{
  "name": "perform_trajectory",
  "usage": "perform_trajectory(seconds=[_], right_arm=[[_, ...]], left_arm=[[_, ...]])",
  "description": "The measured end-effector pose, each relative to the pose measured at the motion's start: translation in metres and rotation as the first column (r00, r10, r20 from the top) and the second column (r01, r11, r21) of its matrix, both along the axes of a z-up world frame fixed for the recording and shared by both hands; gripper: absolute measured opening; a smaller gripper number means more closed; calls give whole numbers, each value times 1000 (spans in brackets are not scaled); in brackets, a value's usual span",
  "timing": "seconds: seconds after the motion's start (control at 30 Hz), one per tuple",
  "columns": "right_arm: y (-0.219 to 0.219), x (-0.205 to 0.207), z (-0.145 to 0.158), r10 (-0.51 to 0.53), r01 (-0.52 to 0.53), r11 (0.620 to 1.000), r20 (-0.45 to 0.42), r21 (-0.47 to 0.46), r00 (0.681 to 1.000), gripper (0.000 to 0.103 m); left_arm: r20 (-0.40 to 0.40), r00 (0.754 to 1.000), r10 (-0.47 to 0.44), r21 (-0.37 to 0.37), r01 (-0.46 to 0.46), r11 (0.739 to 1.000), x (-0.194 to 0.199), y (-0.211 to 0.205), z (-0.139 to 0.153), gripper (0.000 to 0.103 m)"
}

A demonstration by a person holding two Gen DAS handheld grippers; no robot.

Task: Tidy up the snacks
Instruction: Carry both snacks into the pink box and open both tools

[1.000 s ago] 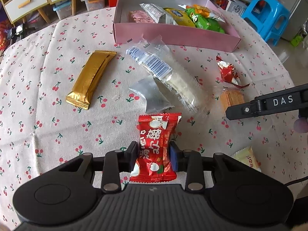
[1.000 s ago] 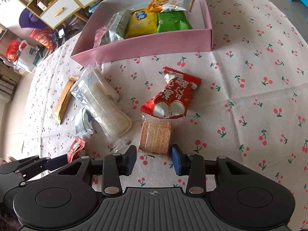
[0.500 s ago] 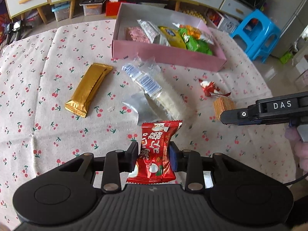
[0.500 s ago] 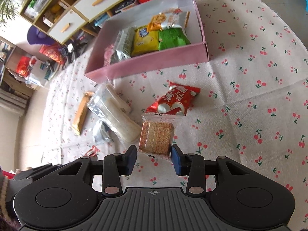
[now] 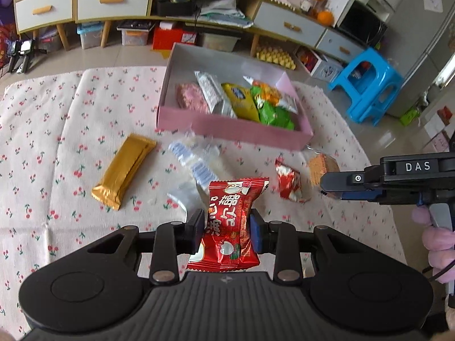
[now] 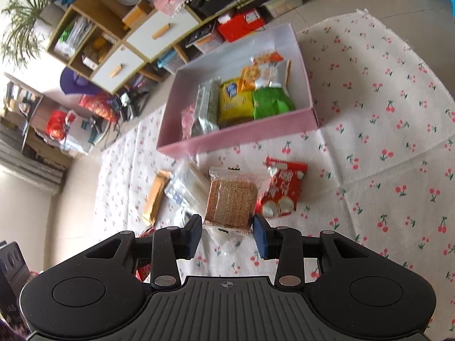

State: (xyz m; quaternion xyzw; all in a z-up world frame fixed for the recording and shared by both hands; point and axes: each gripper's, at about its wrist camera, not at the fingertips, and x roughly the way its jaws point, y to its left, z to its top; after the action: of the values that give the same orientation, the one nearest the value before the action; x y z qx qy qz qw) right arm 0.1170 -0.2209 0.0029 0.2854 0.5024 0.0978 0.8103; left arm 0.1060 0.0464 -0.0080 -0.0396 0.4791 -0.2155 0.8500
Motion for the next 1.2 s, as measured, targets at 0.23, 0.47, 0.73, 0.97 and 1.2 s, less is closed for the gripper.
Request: perform_trajectory(seconds=[0.23, 0.47, 0.73, 0.97, 1.2], right_arm=[[-19, 12, 6, -67, 67, 998, -1, 3, 998, 37], [-32, 37, 12, -103, 103, 995, 17, -18, 995, 37], [-25, 91, 13, -99, 101, 994, 58, -31, 993, 37], [-16, 136, 0, -91, 95, 994, 89, -46, 992, 37], [-11, 172, -19, -91, 96, 995, 124, -36, 988, 37]], left_arm=[[15, 999, 37, -12, -37, 999, 28, -3, 10, 30], [31, 997, 68, -19, -68, 998, 69, -18, 10, 30], [88, 989, 120, -58, -115, 992, 123, -22, 5, 30], [119, 983, 142, -73, -133, 988, 151, -25, -12, 30], [185, 974, 130, -27, -127, 992, 164, -32, -21, 30]])
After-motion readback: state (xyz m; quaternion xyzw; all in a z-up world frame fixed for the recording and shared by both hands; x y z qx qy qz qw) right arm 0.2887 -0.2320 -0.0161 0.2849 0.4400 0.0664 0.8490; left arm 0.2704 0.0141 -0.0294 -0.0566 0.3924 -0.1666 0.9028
